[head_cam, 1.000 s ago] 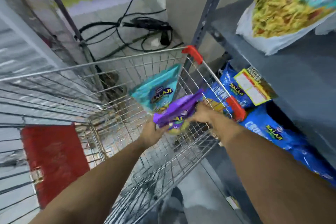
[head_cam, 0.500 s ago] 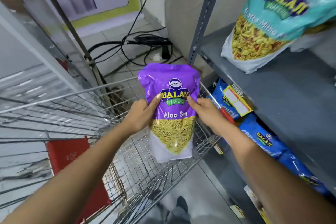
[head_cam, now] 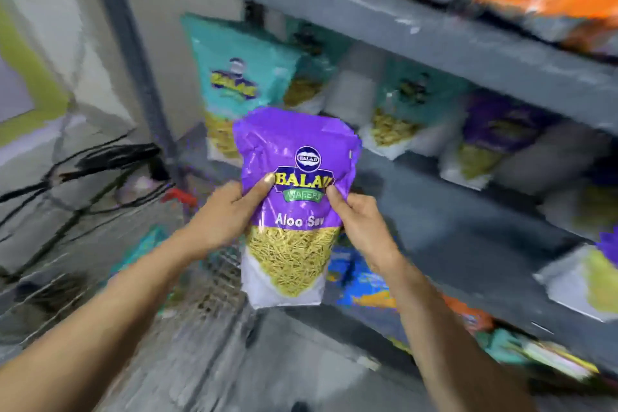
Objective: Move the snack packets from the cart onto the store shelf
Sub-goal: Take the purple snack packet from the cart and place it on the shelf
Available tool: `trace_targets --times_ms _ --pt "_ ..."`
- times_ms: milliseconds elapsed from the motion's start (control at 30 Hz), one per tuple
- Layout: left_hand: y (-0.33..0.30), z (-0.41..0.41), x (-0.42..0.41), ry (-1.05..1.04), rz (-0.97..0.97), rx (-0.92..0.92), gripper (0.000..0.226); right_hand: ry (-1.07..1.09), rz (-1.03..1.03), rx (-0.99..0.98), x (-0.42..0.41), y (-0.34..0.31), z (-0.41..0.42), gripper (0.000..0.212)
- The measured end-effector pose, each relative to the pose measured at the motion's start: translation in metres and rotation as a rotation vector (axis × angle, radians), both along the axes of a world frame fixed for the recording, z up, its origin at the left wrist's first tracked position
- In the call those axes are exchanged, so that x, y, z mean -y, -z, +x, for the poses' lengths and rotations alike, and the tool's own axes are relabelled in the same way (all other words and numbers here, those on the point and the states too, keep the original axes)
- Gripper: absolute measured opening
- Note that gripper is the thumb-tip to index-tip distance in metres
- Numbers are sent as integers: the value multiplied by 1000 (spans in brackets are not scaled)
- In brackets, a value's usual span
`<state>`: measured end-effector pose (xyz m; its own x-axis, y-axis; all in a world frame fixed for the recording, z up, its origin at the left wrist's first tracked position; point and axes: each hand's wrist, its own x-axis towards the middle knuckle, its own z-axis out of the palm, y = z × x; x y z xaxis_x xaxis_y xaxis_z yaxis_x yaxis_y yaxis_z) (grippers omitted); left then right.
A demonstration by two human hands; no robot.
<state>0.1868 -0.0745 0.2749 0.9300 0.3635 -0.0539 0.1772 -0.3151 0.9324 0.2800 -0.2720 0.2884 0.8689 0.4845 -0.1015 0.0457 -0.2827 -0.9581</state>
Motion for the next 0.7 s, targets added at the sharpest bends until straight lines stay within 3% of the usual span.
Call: trace_targets --times_ms 133,300,400,467,700 --pt "-21 72 85 134 97 37 64 312 70 47 90 -7 33 58" --pt "-31 146 194 323 86 100 61 582 92 113 187 -10 71 42" --pt "-27 182 239 363 36 106 57 656 149 130 224 -12 97 34" --pt "-23 203 265 370 -33 104 55 696 163 138 244 -10 114 41" --pt "2 250 312 397 -108 81 47 816 99 89 277 6 148 31"
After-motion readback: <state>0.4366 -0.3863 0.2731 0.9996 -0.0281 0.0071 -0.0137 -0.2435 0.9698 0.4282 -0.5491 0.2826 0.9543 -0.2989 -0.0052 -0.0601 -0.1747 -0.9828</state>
